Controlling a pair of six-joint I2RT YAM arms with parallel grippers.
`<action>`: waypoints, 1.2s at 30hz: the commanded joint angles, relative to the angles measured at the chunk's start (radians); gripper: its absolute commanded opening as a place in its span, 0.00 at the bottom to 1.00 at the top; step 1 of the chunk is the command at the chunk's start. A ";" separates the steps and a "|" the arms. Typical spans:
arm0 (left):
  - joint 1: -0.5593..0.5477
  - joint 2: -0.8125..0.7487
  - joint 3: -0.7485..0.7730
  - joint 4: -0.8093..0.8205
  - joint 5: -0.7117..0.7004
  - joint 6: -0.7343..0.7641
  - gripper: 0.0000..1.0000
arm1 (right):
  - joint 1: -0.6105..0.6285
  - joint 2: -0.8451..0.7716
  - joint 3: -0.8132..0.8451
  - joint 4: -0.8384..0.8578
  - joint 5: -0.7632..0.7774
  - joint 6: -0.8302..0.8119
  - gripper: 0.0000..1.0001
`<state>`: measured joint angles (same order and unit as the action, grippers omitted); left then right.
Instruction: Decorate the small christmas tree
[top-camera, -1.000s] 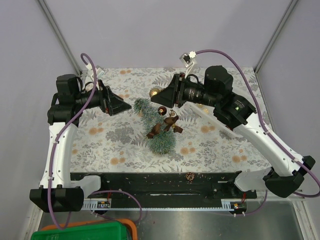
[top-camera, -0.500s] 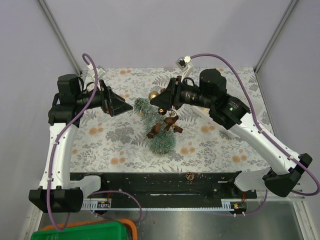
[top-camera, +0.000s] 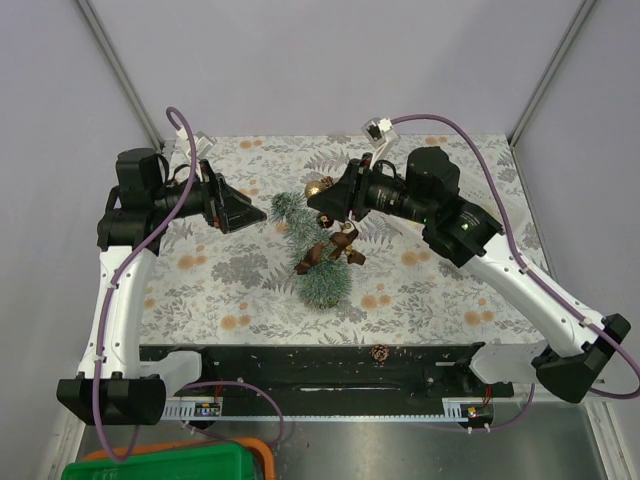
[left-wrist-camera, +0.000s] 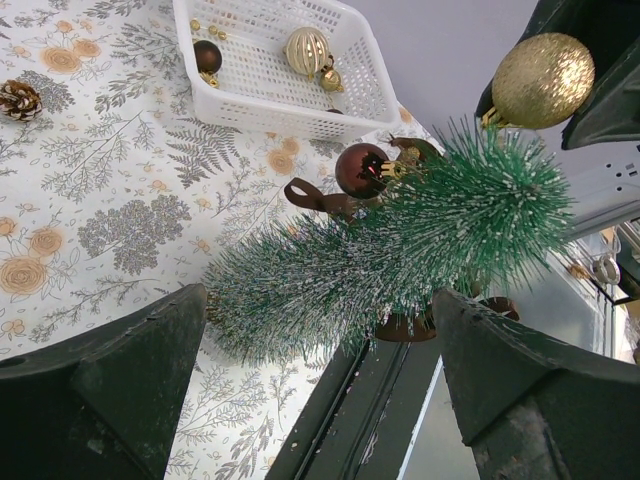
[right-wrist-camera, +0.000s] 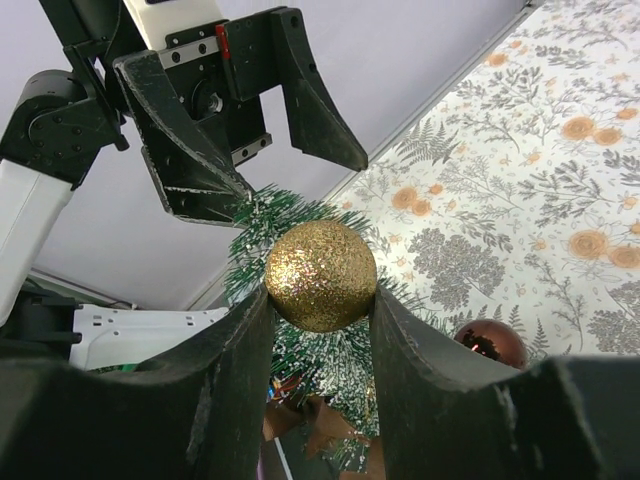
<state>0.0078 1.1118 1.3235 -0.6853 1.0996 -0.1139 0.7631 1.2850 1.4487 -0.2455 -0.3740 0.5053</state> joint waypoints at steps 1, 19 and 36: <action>-0.003 -0.018 0.006 0.047 0.013 -0.003 0.99 | -0.011 -0.073 -0.031 0.100 0.029 -0.022 0.39; -0.003 -0.020 0.010 0.049 0.006 -0.006 0.99 | -0.015 -0.056 -0.088 0.206 -0.034 0.030 0.51; -0.003 -0.015 0.013 0.047 0.016 -0.001 0.99 | -0.013 -0.023 -0.076 0.305 -0.026 0.048 0.50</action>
<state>0.0078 1.1118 1.3235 -0.6853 1.0962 -0.1139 0.7536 1.2499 1.3571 -0.0200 -0.3862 0.5457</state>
